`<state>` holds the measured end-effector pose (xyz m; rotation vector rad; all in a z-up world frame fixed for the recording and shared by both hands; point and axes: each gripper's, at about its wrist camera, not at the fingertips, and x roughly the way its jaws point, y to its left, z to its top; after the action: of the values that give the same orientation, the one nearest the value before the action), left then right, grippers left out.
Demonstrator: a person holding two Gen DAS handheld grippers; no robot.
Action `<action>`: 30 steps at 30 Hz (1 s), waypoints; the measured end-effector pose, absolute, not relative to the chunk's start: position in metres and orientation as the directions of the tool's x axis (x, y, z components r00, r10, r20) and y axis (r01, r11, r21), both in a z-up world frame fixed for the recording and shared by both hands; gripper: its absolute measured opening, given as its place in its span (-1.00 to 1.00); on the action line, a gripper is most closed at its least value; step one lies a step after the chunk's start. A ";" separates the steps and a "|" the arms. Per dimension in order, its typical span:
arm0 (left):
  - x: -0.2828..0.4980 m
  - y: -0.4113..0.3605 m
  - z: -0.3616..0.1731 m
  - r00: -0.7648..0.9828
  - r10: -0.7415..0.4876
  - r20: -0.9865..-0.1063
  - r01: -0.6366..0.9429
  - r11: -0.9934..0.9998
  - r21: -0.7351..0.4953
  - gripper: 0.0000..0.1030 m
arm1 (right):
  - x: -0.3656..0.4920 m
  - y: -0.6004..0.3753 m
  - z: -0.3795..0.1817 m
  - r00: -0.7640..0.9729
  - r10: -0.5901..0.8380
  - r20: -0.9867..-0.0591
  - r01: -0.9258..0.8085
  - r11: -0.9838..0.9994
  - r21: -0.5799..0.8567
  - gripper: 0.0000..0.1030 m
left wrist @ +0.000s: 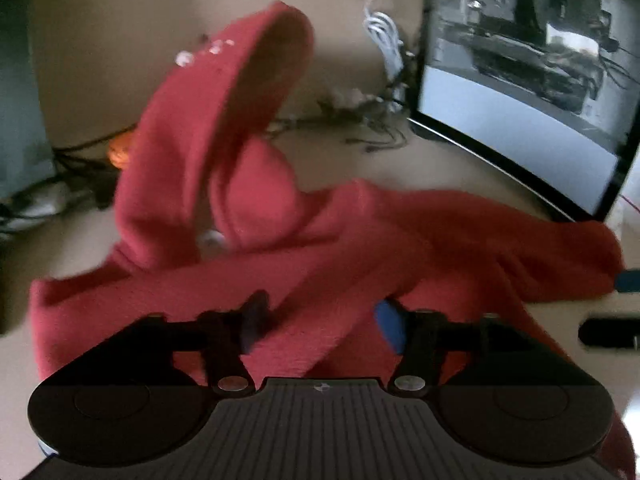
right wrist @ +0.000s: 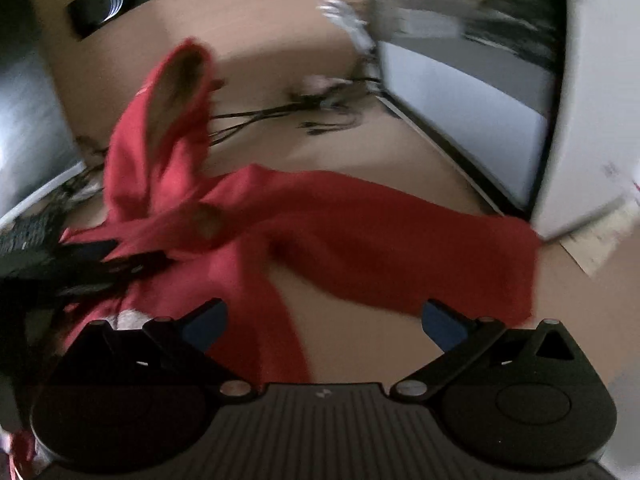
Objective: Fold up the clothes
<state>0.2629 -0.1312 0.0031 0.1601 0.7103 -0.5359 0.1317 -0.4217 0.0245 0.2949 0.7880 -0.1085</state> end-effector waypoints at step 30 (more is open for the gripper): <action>0.226 -0.080 -0.015 0.504 -0.354 -0.788 0.353 0.917 -0.187 0.90 | 0.183 -0.493 -0.036 0.785 0.069 -0.616 0.479 0.565 0.672 0.99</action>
<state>0.2256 -0.0801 -0.0151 -0.0020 0.9513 -0.4267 0.1826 -0.4933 -0.0360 0.9545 0.6452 -0.2619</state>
